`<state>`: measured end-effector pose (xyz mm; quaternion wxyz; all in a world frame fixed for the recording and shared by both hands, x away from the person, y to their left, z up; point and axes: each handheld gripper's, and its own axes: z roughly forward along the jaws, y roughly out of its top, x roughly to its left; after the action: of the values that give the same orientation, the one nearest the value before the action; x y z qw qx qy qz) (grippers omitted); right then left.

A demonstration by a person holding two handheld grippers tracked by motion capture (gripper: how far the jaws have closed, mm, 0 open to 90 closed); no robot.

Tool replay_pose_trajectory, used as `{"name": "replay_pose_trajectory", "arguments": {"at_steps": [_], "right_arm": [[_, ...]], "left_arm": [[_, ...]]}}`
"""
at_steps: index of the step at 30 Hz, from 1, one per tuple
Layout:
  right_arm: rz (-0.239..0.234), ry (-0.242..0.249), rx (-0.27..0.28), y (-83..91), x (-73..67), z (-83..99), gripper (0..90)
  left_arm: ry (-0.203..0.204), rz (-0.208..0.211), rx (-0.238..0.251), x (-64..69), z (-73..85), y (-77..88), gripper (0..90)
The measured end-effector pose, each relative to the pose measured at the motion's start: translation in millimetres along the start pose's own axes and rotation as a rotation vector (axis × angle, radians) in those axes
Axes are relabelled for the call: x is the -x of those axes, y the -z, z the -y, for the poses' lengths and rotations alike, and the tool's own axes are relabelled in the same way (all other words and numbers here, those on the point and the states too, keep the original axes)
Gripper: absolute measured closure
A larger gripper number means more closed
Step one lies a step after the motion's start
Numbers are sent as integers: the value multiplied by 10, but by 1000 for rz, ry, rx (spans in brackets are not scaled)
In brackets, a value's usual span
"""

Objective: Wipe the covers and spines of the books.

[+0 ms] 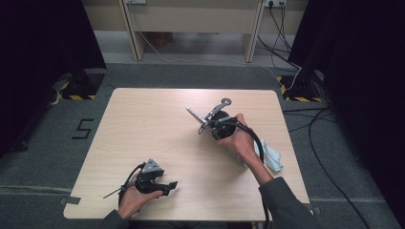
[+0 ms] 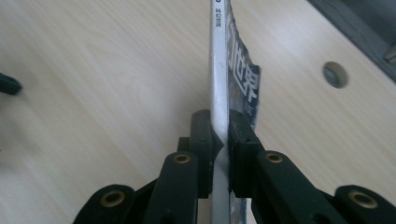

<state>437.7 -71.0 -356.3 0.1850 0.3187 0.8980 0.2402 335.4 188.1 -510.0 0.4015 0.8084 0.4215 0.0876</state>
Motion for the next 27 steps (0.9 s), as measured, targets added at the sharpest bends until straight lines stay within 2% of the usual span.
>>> {"name": "replay_pose_trajectory", "arguments": {"at_steps": [1,2,3,4,9,11,22,27], "right_arm": [[0,0,0,0,0,0,830],[-35,13,-11,-52,-87,11,830],[-35,13,-11,-52,-87,11,830],[-68,29,-27,-107,-190,33,829],[-110,29,-31,-246,-313,105,829],[-136,32,-51,-360,-401,179,829],[-183,48,-88,-609,-620,311,811],[-200,28,-98,-661,-674,348,789]], "left_arm": [[0,0,0,0,0,0,235],[2,-2,1,-6,-1,4,235],[2,-2,1,-6,-1,4,235],[6,-8,2,-17,0,7,235],[16,-16,-2,-49,3,21,234],[26,-19,-3,-72,1,30,234],[52,-18,-2,-113,19,67,231],[54,-19,-1,-114,22,73,230]]}}
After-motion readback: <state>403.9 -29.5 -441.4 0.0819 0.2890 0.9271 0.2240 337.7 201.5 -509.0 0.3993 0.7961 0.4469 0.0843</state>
